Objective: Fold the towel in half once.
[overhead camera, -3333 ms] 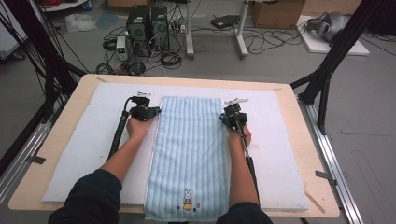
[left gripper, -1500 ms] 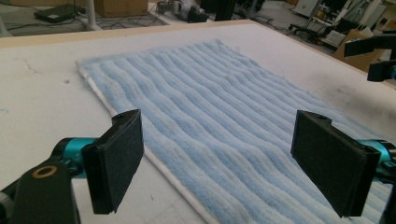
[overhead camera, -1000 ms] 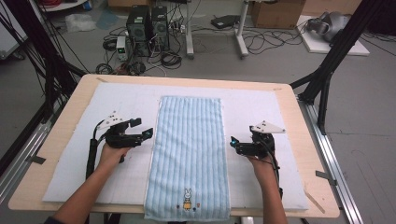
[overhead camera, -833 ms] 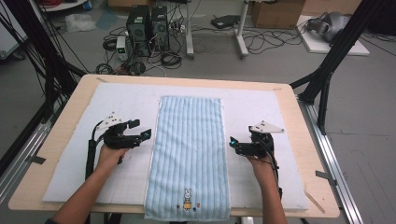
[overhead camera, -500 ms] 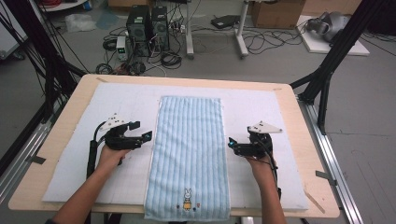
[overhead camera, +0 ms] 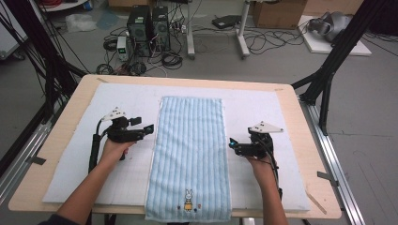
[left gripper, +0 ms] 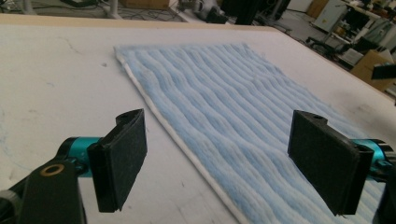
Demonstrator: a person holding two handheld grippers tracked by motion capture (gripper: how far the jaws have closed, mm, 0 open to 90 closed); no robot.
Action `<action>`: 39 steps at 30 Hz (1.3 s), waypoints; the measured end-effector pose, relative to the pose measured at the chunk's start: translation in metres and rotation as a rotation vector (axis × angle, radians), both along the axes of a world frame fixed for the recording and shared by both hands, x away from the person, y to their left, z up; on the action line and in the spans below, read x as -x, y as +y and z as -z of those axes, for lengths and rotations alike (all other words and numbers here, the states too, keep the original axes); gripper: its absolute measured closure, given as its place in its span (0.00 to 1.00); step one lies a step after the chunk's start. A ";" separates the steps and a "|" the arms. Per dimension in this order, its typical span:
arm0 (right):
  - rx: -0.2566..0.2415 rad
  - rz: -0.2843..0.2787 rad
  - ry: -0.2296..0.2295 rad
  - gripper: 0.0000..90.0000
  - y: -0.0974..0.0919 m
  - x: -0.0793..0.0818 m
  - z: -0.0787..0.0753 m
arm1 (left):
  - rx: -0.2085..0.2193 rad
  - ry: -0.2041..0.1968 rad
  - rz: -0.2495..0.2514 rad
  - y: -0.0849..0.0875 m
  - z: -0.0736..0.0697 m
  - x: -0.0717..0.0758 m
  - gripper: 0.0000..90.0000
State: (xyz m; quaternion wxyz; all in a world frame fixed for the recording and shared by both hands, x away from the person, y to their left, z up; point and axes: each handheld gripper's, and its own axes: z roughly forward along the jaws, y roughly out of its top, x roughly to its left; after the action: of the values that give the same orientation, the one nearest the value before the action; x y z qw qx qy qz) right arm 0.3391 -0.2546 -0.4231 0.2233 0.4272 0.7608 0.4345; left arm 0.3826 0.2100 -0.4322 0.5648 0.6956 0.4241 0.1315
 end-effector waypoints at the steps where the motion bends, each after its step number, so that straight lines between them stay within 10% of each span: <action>1: -0.002 0.002 -0.001 0.12 0.000 0.000 0.000 | 0.007 0.000 -0.014 0.000 -0.001 -0.003 0.23; 13: -0.016 0.004 0.013 0.12 0.001 0.000 0.000 | -0.062 0.107 -0.024 -0.012 0.005 -0.036 0.29; 26: -0.023 0.020 0.023 0.13 0.001 -0.001 0.001 | -0.178 0.132 -0.020 -0.042 0.010 -0.050 0.35; 39: -0.018 0.019 0.045 0.13 0.004 -0.002 0.003 | -0.383 0.090 -0.012 -0.069 0.018 -0.044 0.64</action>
State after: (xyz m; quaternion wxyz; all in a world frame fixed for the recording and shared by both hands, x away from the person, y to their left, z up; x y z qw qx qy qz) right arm 0.3414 -0.2510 -0.4266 0.2066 0.4461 0.7576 0.4293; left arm 0.4267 0.1415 -0.4502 0.4020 0.7929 0.4203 0.1818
